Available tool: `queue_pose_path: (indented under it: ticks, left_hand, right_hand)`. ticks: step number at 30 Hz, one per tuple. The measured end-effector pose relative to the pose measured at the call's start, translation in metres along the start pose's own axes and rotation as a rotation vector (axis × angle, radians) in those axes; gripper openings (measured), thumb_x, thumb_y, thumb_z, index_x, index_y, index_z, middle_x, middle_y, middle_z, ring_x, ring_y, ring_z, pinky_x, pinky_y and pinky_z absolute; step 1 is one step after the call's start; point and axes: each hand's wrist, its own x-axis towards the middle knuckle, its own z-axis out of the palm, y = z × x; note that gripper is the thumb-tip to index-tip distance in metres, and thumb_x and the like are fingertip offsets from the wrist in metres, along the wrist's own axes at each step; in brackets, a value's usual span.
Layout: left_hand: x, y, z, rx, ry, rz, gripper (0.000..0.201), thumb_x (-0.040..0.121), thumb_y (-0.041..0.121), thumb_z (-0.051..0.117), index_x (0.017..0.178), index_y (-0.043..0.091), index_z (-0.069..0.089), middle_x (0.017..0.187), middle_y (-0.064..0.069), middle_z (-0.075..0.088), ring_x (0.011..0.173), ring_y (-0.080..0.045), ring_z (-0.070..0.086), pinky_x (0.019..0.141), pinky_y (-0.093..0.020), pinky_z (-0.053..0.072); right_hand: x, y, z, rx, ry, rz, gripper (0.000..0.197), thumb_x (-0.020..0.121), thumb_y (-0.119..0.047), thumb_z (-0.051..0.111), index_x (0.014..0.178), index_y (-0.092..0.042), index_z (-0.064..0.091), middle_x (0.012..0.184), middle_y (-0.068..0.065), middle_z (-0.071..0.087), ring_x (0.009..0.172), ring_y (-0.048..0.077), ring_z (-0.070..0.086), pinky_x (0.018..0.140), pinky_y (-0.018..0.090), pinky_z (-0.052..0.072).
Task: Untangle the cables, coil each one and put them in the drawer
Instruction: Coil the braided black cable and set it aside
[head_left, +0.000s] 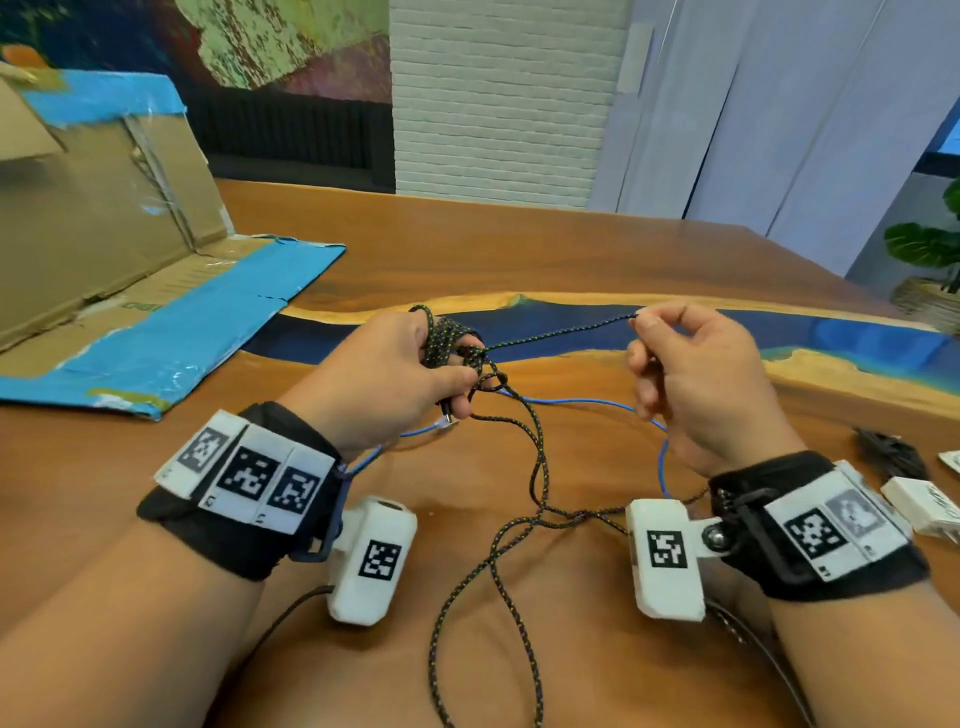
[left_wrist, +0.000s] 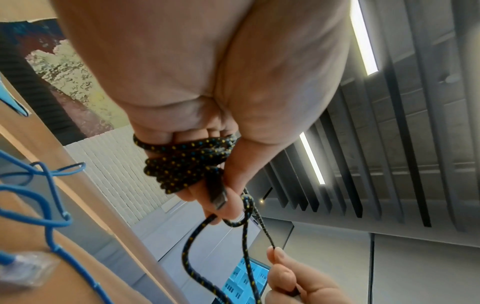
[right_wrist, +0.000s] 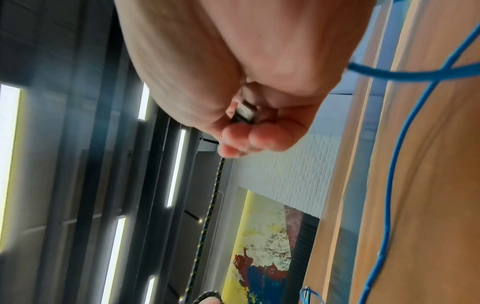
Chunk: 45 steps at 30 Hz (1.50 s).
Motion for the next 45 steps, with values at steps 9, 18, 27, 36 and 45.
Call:
queue_pose_path:
  ticks: [9,18,27,36,45]
  left_hand:
    - [-0.004,0.004,0.009,-0.198,-0.031,0.041,0.014,0.101,-0.002,0.054,0.113,0.000,0.061,0.097,-0.030,0.071,0.064,-0.009,0.068,0.075,-0.039,0.054]
    - [-0.009,0.007,0.030,-0.250,-0.091,0.070,0.017,0.096,-0.006,0.059,0.111,0.001,0.064,0.079,-0.016,0.066,0.064,-0.018,0.064,0.065,-0.027,0.054]
    - [-0.003,-0.002,0.026,-0.328,-0.058,0.007,0.019,0.098,-0.006,0.056,0.116,-0.004,0.062,0.084,-0.014,0.072,0.066,-0.021,0.064,0.068,-0.032,0.052]
    - [0.007,-0.007,0.004,-0.431,0.098,0.004,0.013,0.098,-0.006,0.055,0.106,0.003,0.062,0.091,-0.031,0.066,0.069,-0.013,0.070,0.072,-0.028,0.055]
    - [0.005,-0.008,0.015,-0.317,0.181,-0.033,0.017,0.094,-0.002,0.066,0.109,0.005,0.066,0.085,-0.021,0.074,0.069,-0.020,0.068,0.081,-0.038,0.059]
  right_hand:
    - [-0.003,-0.006,-0.009,0.269,-0.335,0.034,0.029,0.101,-0.018,0.049,0.094,-0.007,0.076,0.093,0.013,0.074,0.078,0.024,0.066,0.081,0.044,0.057]
    - [-0.017,0.013,0.018,0.037,-0.549,0.011,0.023,0.087,0.011,0.068,0.090,-0.010,0.076,0.101,0.012,0.077,0.078,0.029,0.062,0.073,0.040,0.060]
    - [-0.017,0.013,0.020,-0.146,-0.529,-0.158,0.011,0.094,-0.005,0.069,0.087,-0.004,0.077,0.089,0.000,0.068,0.075,0.021,0.065,0.070,0.036,0.057]
    - [-0.005,-0.008,-0.001,0.186,-0.291,-0.127,0.022,0.104,-0.019,0.050,0.083,-0.010,0.052,0.048,-0.002,0.029,0.043,0.019,0.036,0.059,0.037,0.054]
    - [-0.002,-0.016,-0.008,0.374,-0.219,-0.124,0.026,0.105,-0.014,0.049,0.082,-0.013,0.063,0.049,-0.002,0.028,0.041,0.015,0.026,0.059,0.035,0.053]
